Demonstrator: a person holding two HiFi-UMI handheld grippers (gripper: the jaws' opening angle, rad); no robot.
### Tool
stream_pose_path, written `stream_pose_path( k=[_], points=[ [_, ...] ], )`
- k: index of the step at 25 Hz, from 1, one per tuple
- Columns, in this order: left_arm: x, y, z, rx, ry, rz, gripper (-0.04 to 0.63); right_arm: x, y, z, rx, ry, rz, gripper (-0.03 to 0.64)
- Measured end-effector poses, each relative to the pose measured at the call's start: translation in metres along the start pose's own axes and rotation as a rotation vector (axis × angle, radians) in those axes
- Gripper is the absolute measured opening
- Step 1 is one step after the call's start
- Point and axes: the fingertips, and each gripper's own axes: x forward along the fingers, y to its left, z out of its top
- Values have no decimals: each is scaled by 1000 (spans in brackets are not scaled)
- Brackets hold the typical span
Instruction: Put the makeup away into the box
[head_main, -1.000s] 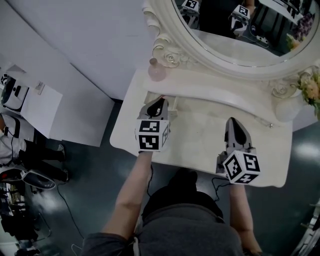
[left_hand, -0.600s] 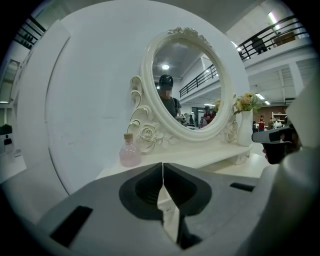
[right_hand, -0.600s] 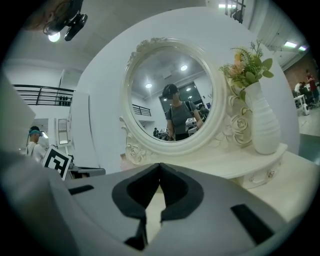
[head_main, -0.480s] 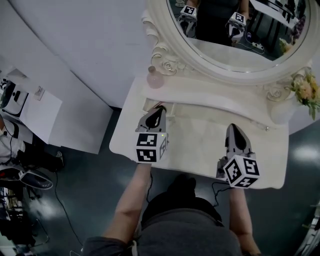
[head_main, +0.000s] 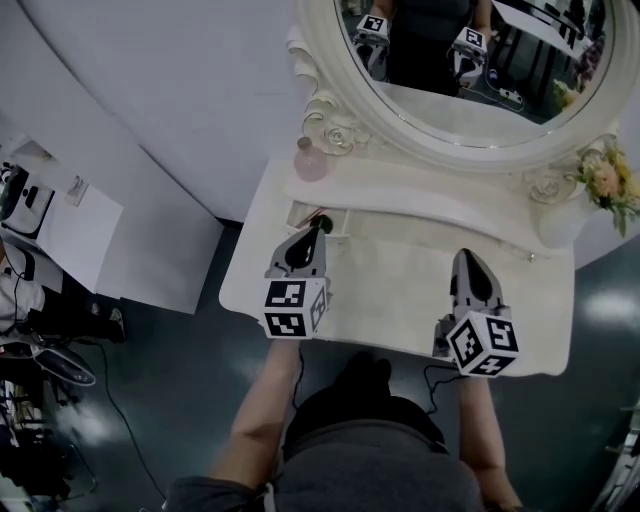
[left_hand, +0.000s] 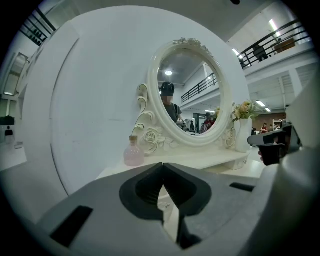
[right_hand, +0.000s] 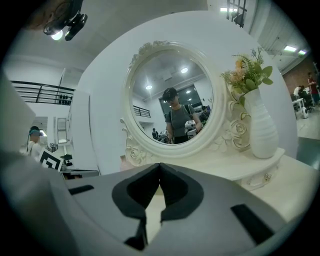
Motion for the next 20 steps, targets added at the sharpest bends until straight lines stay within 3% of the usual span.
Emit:
stream_pose_path(
  k=[20],
  points=[
    [-20, 1, 2, -37, -50, -20, 6, -6, 11, -1, -50, 18, -1, 3]
  ],
)
